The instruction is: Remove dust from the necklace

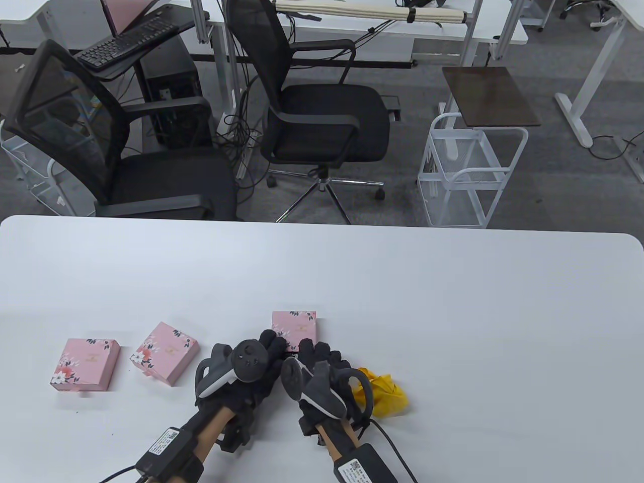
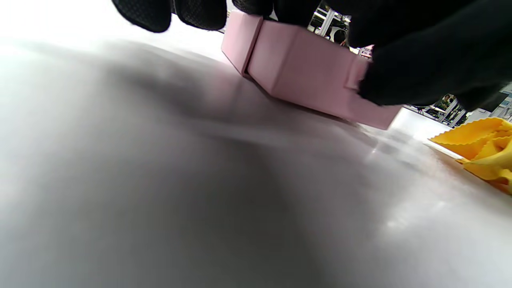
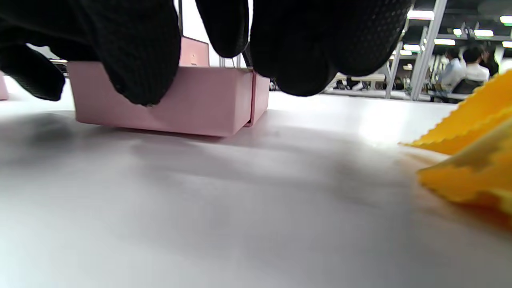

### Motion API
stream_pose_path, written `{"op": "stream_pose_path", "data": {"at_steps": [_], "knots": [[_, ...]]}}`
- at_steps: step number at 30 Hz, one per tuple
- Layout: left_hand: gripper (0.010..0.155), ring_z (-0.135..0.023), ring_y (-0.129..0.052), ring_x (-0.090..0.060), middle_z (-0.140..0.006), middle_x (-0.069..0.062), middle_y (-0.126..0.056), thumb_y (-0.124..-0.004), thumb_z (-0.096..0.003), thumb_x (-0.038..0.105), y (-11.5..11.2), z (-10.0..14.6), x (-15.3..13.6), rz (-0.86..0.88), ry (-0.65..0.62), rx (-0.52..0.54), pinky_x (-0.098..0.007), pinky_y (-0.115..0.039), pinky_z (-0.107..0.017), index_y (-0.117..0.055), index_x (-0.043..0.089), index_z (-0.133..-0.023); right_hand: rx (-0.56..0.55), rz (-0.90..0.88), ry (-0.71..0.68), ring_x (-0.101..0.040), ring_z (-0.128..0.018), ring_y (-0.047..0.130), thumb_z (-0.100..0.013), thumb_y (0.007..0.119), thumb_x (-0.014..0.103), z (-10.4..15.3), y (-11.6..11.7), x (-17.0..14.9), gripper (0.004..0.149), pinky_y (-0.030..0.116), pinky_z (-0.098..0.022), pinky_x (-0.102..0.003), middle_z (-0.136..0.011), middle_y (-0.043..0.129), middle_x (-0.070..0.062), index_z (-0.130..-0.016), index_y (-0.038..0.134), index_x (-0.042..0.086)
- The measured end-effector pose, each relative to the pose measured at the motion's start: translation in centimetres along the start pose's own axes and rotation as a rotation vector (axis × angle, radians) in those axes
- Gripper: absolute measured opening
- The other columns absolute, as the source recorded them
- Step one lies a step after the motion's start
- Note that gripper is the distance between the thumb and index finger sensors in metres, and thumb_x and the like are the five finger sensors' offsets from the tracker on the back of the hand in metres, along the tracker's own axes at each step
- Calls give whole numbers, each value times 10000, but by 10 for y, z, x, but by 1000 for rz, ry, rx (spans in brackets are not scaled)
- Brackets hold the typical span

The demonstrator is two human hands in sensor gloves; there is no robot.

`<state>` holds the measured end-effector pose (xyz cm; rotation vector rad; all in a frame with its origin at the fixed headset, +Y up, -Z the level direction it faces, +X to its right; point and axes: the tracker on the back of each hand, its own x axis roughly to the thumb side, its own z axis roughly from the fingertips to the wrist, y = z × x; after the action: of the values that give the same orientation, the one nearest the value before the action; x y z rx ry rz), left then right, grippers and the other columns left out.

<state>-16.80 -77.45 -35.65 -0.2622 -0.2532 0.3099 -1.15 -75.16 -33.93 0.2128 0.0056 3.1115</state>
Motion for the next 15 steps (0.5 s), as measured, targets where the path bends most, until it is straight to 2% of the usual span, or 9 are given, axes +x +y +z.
{"op": "stream_pose_path", "data": {"at_steps": [4,12,15], "knots": [[575,-1113,-449,-328,-1264,43,-326,-517,-615,472,0,0,0,10,-3,0,-593,-528,-773,-434,322,-1163,34,-33,33,-502,-832,778,-575,859,419,-15,1,-2,709,698,-614,-563,-1092,604,-300,-1135,528,136],[572,-1111,-447,-332,-1265,48,-306,-514,-617,469,-2,1,-2,32,-6,-3,-593,-527,-772,-421,329,-1165,-10,-56,96,-472,-784,828,-591,840,410,-29,-2,-4,559,723,-592,-547,-1016,717,-268,-1056,620,191],[572,-1111,-446,-331,-1265,51,-302,-512,-617,469,-2,1,-2,34,-5,-4,-591,-527,-772,-415,332,-1164,-16,-70,103,-471,-771,834,-585,844,408,-30,0,-5,547,726,-586,-547,-1002,728,-265,-1040,625,198]]}}
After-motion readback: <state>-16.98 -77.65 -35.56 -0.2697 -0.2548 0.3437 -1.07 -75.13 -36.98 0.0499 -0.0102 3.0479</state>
